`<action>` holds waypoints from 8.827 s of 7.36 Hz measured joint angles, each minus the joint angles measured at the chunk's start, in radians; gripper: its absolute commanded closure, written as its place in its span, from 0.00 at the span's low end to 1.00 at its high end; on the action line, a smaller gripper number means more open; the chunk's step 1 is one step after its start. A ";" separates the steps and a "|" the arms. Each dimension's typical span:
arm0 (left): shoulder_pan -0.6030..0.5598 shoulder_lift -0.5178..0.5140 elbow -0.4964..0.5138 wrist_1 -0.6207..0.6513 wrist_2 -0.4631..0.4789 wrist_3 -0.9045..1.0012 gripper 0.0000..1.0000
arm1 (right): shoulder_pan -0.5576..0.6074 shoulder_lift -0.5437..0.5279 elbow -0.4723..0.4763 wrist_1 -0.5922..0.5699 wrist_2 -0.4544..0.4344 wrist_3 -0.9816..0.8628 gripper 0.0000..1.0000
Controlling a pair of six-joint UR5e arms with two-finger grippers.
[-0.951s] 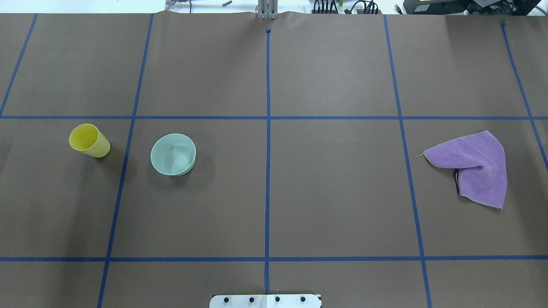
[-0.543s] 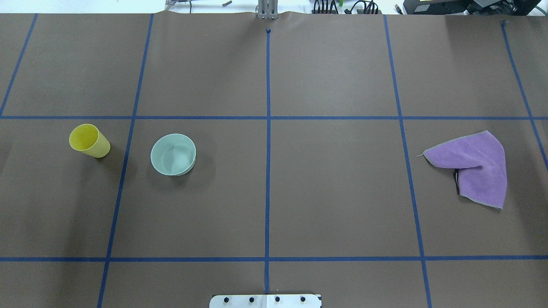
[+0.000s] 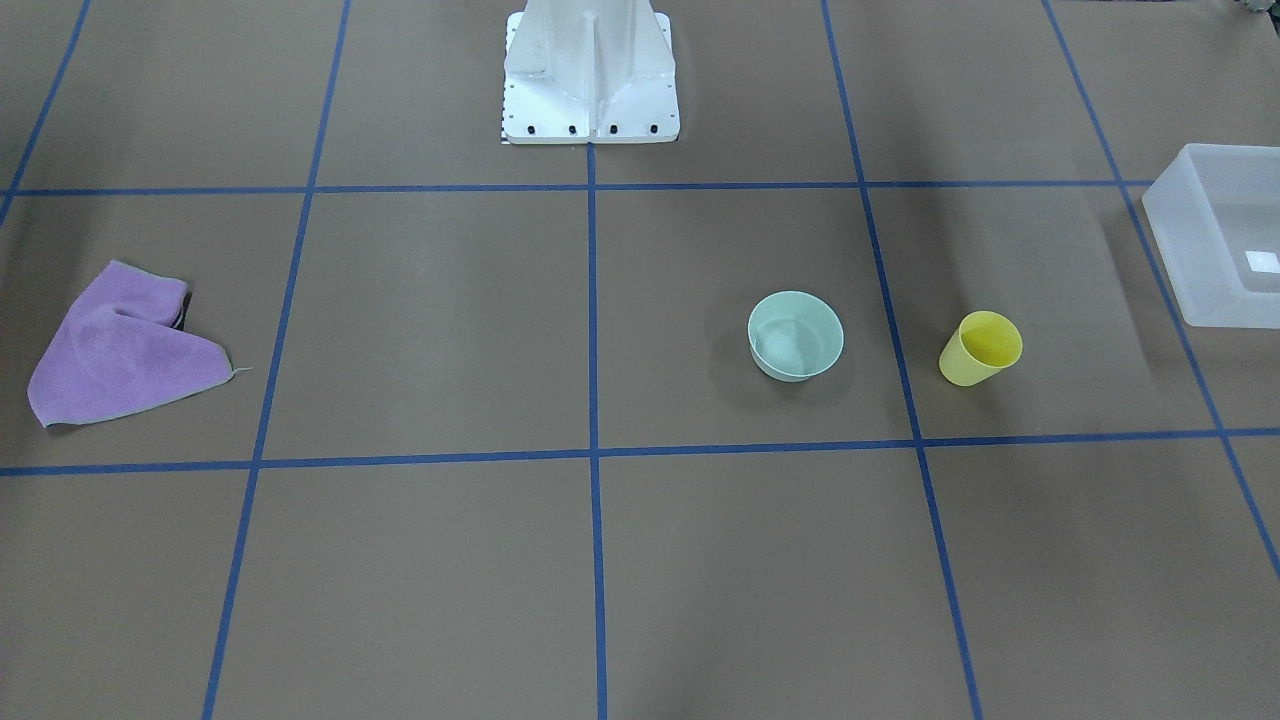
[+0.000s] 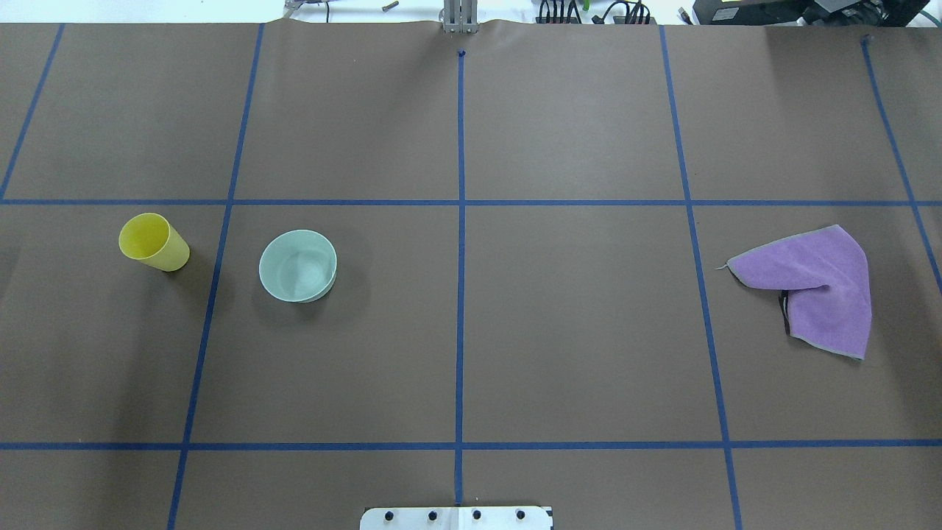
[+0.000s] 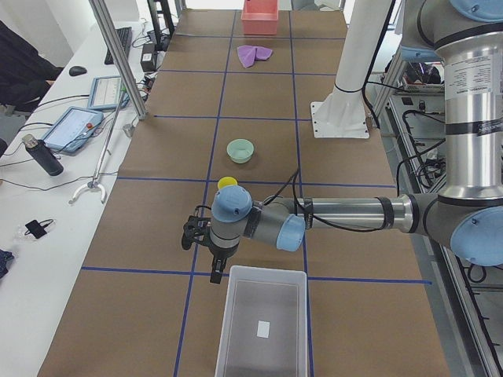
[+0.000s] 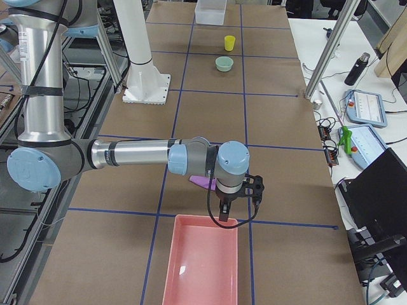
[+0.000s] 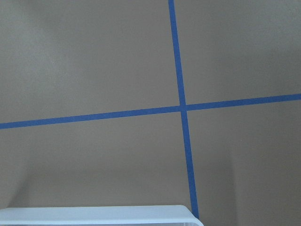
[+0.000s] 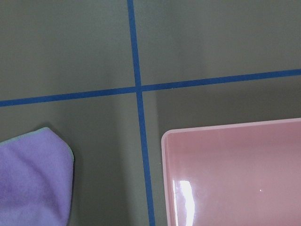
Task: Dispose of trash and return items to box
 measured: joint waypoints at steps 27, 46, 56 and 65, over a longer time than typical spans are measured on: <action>0.077 0.184 -0.138 -0.144 -0.216 -0.370 1.00 | 0.000 -0.005 0.014 0.000 0.004 0.006 0.00; 0.024 0.094 0.260 0.006 -0.130 0.103 0.08 | 0.000 -0.006 0.016 0.000 0.006 0.006 0.00; -0.038 -0.131 -0.148 0.430 -0.175 -0.062 0.03 | -0.117 -0.012 0.023 0.005 0.030 0.004 0.00; 0.116 -0.214 -0.207 0.350 -0.175 -0.434 0.03 | -0.572 0.010 -0.021 0.402 0.025 0.599 0.00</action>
